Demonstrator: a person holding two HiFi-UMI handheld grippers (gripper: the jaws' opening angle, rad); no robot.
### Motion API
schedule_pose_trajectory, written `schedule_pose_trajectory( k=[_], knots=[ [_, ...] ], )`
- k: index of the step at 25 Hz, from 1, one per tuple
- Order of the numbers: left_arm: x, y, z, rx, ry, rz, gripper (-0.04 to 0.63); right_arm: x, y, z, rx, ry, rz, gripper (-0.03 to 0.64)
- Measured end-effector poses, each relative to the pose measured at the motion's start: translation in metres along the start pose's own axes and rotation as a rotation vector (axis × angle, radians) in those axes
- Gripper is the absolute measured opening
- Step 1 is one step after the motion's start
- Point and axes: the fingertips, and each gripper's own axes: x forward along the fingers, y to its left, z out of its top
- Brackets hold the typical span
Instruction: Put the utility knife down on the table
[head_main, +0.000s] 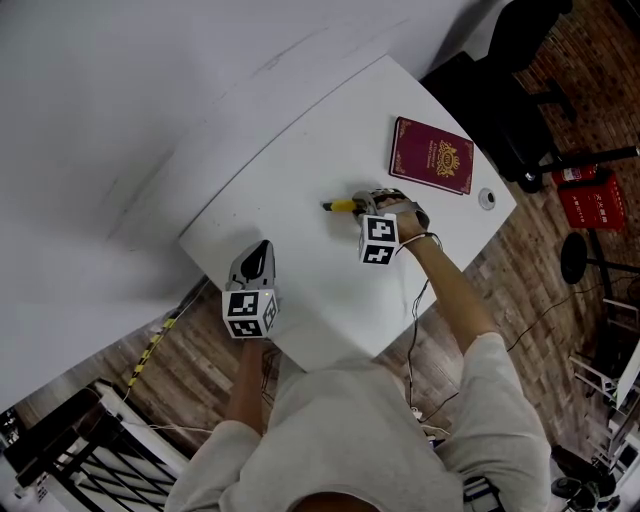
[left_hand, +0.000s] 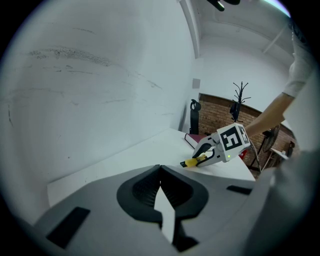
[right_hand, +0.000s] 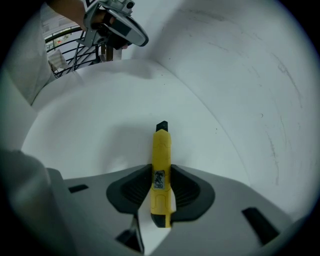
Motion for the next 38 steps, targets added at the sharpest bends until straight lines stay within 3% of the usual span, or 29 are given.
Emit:
schedule_pose_trajectory(
  k=[6, 15, 21, 30, 38],
  knots=[
    [-0.003, 0.002, 0.001, -0.001, -0.004, 0.007, 0.006, -0.001, -0.005, 0.0, 0.01, -0.006, -0.01, 0.15],
    [-0.008, -0.002, 0.003, 0.003, -0.014, 0.011, 0.007, -0.011, -0.001, -0.001, 0.03, -0.01, -0.032, 0.126],
    [-0.013, -0.013, 0.007, 0.018, -0.024, -0.006, 0.007, -0.028, 0.009, 0.0, 0.152, -0.048, -0.056, 0.083],
    [-0.025, -0.033, 0.013, 0.046, -0.045, -0.037, 0.006, -0.054, 0.033, -0.006, 0.207, -0.046, -0.101, 0.0],
    [-0.045, -0.047, 0.017, 0.07, -0.07, -0.054, 0.006, -0.088, 0.043, -0.002, 0.351, -0.095, -0.152, -0.002]
  ],
)
